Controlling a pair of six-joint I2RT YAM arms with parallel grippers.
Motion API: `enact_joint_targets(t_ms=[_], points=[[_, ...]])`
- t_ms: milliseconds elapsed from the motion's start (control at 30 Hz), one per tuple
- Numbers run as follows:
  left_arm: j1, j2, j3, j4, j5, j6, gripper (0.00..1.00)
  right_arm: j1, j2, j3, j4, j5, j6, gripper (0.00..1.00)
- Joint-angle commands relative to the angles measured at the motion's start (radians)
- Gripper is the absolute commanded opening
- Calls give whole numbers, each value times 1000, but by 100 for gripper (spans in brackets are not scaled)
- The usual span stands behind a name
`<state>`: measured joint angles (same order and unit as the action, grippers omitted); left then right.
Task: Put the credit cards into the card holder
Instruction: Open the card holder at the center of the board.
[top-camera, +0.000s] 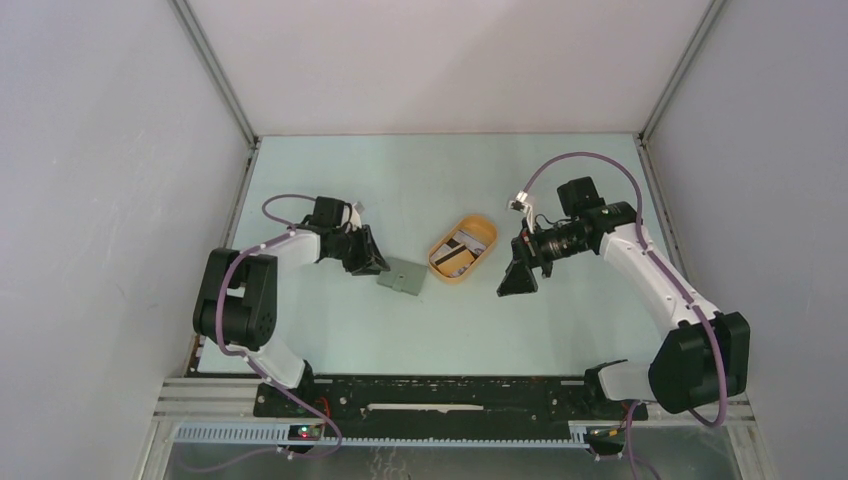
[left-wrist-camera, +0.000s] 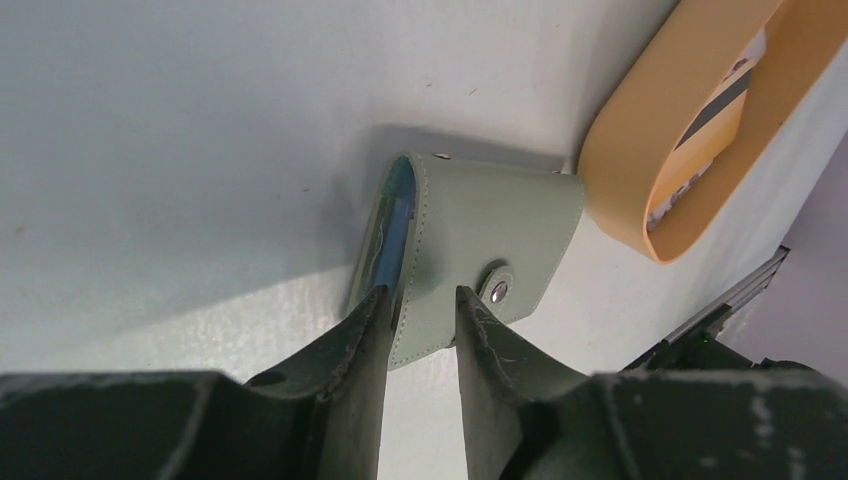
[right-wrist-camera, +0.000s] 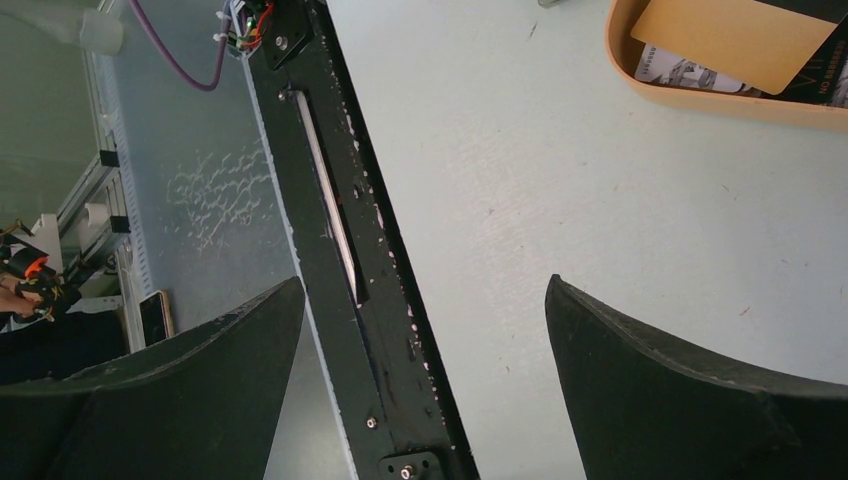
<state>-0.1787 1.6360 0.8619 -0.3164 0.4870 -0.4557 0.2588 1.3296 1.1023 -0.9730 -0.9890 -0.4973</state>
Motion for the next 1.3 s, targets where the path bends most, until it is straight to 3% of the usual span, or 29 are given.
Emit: enact_joint_targets(t_ms=[0,633,733,833,1000,1100,1267], points=[[8,10,-37,69,59,-41,38,10,14,5,-7,-36,-22,100],[-6,48,-156,263,145,-151,36,84,87,5,18,-59,-8,100],[-10,50,-167,287,155,-162,26,90,94,5,26,-64,1,100],[-11,35,-189,350,193,-172,2,94,94,5,36,-85,16,100],[-21,-52,-249,377,178,-191,0,102,104,3,101,-101,114,100],[-56,-139,-319,425,135,-277,0,135,105,-13,186,-89,209,100],[-151,-309,-462,520,27,-503,0,269,124,-12,332,168,389,100]])
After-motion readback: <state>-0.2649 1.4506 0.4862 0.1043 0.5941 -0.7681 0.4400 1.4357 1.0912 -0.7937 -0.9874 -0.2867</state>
